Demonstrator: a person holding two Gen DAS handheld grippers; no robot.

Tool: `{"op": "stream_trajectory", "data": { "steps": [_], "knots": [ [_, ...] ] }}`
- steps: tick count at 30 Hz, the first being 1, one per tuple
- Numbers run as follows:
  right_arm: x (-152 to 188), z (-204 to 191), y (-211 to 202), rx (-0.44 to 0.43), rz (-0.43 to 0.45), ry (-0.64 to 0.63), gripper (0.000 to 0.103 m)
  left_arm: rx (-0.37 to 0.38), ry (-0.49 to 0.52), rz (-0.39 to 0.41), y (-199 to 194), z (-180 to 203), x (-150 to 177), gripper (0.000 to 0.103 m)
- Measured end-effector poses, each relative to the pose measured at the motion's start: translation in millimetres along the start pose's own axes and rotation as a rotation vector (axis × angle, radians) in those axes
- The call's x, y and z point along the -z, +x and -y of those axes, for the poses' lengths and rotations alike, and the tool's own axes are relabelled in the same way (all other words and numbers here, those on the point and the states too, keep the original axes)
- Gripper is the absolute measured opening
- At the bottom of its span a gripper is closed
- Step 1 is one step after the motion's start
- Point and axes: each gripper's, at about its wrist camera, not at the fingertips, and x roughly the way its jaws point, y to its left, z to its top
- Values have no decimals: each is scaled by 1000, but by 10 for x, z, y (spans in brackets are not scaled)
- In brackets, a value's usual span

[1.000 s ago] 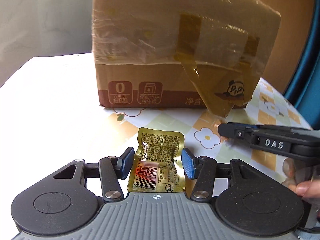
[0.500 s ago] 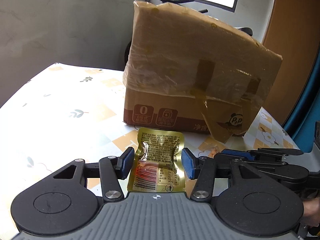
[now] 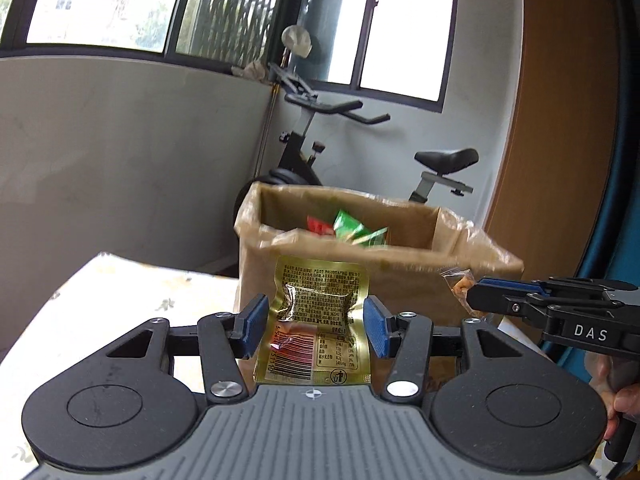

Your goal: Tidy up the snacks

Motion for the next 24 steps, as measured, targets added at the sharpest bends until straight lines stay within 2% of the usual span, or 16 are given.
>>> {"op": "stream_trajectory", "data": {
  "steps": [4,8,16,19,22,24],
  "knots": [
    [-326,261,137,81,11,5,16,15,65,33,265,180,-376,55],
    [-471,579,471,147,-50,58,16,27,52,-7,678,263,-601,55],
    [-415,725,890,187,-167,102,17,-18,81,-109,1197,300,-642,55],
    [-399,737,941,183,-186,130,21,-31,93,-133,1304,292,-662,57],
    [-398,715,917,182,-192,123,27,-42,98,-139,1288,278,-677,65],
    [-420,692,879,193,-189,103,33,-49,88,-134,1239,254,-693,78]
  ]
}}
